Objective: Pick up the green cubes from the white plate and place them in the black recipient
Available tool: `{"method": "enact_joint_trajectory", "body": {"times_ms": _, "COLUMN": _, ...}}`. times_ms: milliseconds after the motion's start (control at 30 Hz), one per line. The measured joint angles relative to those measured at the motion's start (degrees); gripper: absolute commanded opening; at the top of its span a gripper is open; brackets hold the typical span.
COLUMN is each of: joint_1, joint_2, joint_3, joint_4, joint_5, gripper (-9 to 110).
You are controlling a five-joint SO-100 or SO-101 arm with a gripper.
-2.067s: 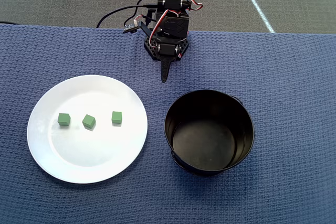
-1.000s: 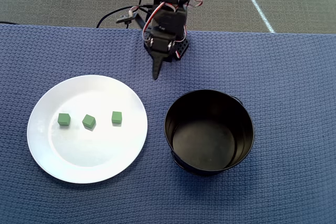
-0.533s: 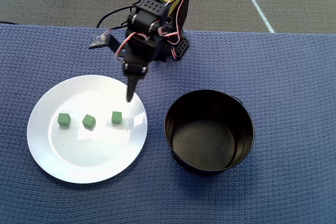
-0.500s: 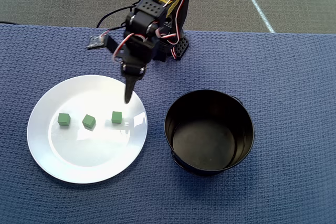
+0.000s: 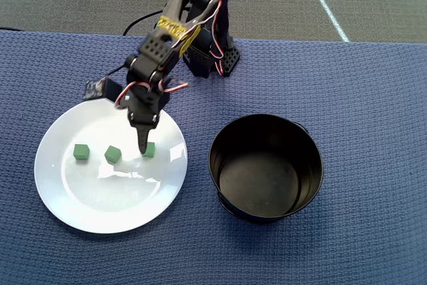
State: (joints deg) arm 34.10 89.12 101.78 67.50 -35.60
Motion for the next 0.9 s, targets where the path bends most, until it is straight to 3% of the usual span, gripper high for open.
{"method": "enact_joint_trajectory", "body": {"times_ms": 300, "joint_1": 0.00, "joint_2": -10.55, "joint_3": -5.54, "joint_4": -1.49, "joint_5": 3.34, "gripper": 25}}
{"method": "enact_joint_trajectory", "body": {"times_ms": 900, "joint_1": -4.57, "joint_2": -13.36, "joint_3": -5.54, "joint_4": -5.27, "joint_5": 4.83, "gripper": 18}}
